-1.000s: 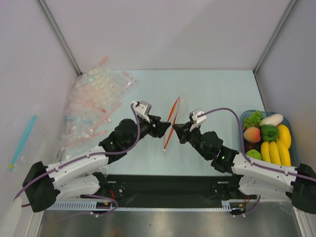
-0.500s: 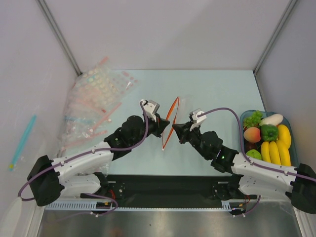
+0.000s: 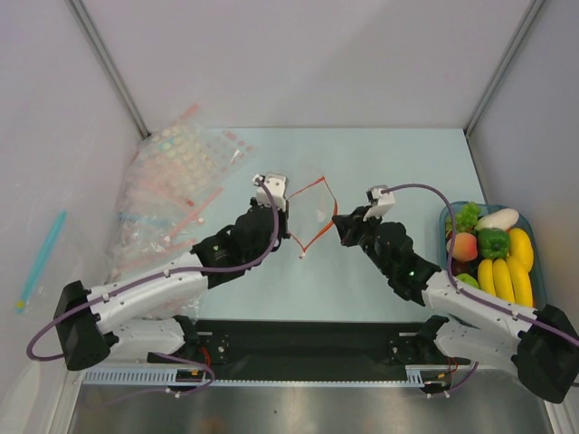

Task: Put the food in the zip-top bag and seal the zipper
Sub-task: Open the zipper of the food storage bag.

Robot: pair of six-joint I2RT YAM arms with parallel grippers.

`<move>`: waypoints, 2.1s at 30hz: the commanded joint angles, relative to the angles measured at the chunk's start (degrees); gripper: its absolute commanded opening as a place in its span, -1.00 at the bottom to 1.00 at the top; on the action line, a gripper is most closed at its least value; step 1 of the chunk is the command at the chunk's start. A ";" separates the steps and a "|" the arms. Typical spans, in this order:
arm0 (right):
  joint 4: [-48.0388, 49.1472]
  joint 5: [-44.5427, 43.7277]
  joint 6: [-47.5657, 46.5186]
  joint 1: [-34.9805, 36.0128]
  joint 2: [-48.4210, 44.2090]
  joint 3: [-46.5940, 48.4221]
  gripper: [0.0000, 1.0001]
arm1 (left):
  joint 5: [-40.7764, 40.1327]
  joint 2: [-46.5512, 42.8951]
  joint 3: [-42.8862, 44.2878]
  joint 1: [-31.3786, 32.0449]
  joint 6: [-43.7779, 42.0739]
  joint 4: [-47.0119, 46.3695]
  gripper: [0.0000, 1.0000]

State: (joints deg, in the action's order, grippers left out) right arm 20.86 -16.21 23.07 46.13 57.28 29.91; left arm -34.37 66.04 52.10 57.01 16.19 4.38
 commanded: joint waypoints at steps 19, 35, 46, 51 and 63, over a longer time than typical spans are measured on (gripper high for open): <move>-11.37 11.96 8.84 -12.73 11.72 6.65 -0.70 | 3.43 11.74 9.69 1.70 -2.03 6.69 -0.99; -6.10 13.66 3.82 -7.63 9.87 5.24 0.40 | 10.46 19.31 13.29 1.70 -0.54 6.34 -0.99; -12.94 3.24 8.92 -9.65 17.25 9.10 0.26 | 8.99 13.95 11.01 1.87 -0.98 6.68 -0.99; -16.56 -4.09 10.42 -9.13 13.67 8.59 0.01 | -4.55 13.67 12.50 3.19 -2.21 10.55 -0.99; -8.47 -0.75 4.79 -3.25 7.50 5.33 -0.99 | -9.05 16.32 13.47 5.30 -3.17 9.68 -0.76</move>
State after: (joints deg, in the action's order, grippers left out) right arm 9.02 -16.05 30.11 41.23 65.56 35.35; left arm -41.67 82.43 63.55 61.43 14.48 15.16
